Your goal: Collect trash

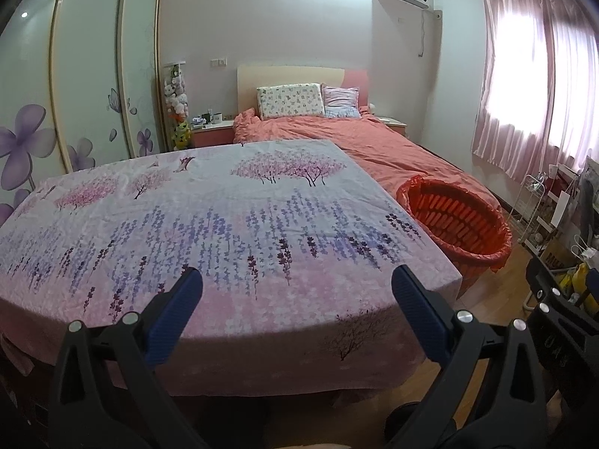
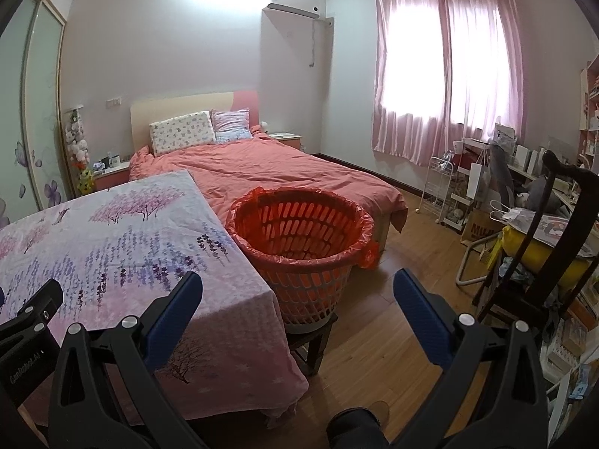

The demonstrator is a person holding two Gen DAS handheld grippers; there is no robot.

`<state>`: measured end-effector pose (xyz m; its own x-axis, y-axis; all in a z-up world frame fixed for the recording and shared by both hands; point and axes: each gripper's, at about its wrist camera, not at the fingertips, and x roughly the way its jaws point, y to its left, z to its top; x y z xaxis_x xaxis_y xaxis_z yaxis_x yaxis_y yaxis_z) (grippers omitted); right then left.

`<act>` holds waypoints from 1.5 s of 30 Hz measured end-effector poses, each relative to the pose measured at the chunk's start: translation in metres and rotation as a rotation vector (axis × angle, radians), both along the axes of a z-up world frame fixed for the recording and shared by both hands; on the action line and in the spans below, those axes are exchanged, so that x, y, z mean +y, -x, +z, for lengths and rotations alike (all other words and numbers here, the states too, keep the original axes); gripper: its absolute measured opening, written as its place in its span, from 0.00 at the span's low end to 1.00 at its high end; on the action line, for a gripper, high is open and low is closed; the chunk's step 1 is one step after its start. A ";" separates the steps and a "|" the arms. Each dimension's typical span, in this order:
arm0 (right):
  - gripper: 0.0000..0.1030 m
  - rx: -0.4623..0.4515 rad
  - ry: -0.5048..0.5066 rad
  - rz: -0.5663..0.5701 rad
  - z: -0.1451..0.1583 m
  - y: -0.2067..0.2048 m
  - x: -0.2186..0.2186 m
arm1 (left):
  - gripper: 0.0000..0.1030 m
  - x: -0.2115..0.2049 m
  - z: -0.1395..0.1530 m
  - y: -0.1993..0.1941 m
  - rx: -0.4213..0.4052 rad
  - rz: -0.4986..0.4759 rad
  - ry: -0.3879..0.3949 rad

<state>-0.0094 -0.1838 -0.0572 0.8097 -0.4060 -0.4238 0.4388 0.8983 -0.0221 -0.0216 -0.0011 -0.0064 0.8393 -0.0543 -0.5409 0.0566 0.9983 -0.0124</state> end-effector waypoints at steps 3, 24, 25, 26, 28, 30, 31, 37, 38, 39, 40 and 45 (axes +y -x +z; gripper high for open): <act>0.98 -0.003 -0.001 -0.005 0.001 0.000 -0.001 | 0.96 -0.003 0.003 -0.001 -0.001 0.000 0.001; 0.98 -0.023 -0.010 -0.025 0.006 0.001 -0.010 | 0.96 -0.016 0.011 -0.006 -0.012 -0.010 -0.005; 0.98 -0.022 -0.012 -0.025 0.007 0.001 -0.010 | 0.96 -0.016 0.011 -0.006 -0.010 -0.009 -0.006; 0.98 -0.022 -0.013 -0.026 0.007 0.001 -0.011 | 0.96 -0.015 0.011 -0.006 -0.009 -0.008 -0.006; 0.98 -0.022 -0.013 -0.025 0.007 0.001 -0.011 | 0.96 -0.014 0.009 -0.008 -0.006 -0.004 -0.007; 0.98 -0.022 -0.014 -0.025 0.007 0.001 -0.011 | 0.96 -0.014 0.009 -0.009 -0.003 -0.002 -0.007; 0.98 -0.021 -0.014 -0.025 0.007 0.001 -0.011 | 0.96 -0.013 0.008 -0.009 -0.001 -0.001 -0.008; 0.98 -0.020 -0.015 -0.023 0.007 0.000 -0.012 | 0.96 -0.013 0.006 -0.010 0.003 0.002 -0.007; 0.98 -0.020 -0.014 -0.024 0.007 0.001 -0.011 | 0.96 -0.013 0.007 -0.010 0.003 0.003 -0.007; 0.98 -0.020 -0.015 -0.023 0.007 0.001 -0.011 | 0.96 -0.013 0.007 -0.010 0.003 0.003 -0.007; 0.98 -0.020 -0.016 -0.024 0.007 0.001 -0.011 | 0.96 -0.012 0.006 -0.010 0.002 0.003 -0.007; 0.98 -0.020 -0.016 -0.023 0.007 0.000 -0.012 | 0.96 -0.012 0.006 -0.010 0.004 0.004 -0.007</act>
